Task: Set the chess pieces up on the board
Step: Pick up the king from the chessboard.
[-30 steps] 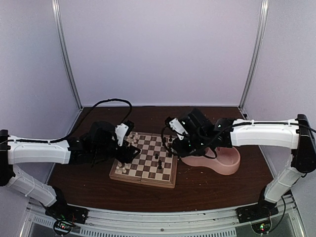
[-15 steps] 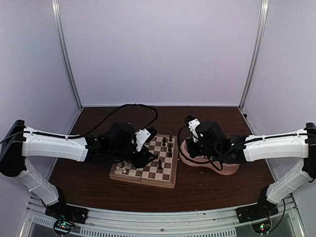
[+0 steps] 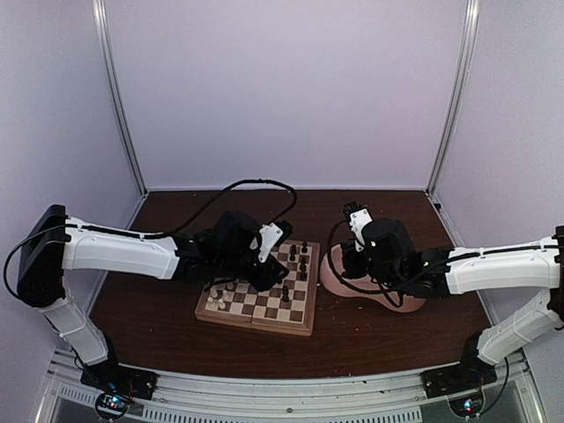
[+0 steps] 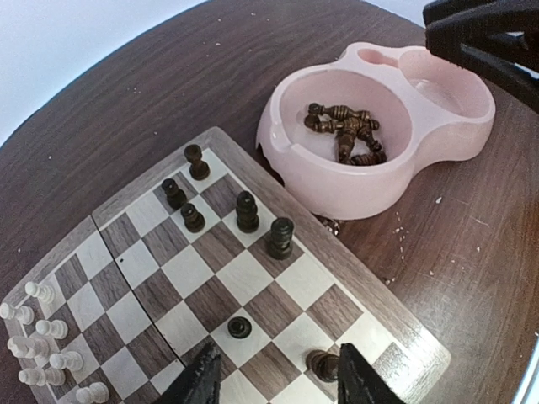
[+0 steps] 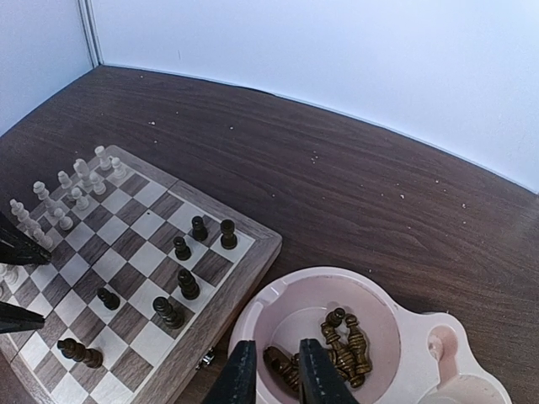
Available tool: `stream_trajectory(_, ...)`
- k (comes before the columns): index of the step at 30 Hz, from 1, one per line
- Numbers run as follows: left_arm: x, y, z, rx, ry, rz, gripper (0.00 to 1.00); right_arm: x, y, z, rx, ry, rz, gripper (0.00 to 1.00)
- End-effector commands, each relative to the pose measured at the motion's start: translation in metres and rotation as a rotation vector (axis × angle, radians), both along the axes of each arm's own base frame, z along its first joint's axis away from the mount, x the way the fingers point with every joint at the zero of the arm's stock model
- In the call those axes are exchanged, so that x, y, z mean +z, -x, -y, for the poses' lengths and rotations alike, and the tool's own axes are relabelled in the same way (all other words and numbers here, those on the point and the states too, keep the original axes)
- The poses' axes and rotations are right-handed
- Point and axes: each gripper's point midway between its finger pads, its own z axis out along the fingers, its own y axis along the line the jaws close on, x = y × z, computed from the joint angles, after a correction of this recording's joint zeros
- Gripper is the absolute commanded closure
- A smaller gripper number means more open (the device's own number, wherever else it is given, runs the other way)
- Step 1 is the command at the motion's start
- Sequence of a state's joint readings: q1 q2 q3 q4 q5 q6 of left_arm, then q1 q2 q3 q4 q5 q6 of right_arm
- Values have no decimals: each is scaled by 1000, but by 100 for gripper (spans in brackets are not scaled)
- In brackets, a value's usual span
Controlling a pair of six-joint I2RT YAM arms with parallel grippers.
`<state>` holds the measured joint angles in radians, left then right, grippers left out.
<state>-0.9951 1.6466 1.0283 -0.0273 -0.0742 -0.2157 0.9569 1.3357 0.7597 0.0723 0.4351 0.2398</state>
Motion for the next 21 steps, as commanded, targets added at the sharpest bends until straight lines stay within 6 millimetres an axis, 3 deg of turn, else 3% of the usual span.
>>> stream_trajectory(1, -6, 10, 6, -32, -11, -20, 53, 6, -6, 0, -29, -13, 14, 80)
stream_trajectory(9, -11, 19, 9, -54, -69, -45, 54, 2, -9, -2, -33, 15, 6, 80)
stream_trajectory(14, -13, 24, 10, -60, -94, -65, 61, 2, -11, 2, -53, 32, 12, 80)
stream_trajectory(21, -26, 22, 12, -47, -151, -98, 60, 5, -11, 5, -63, 31, 19, 80)
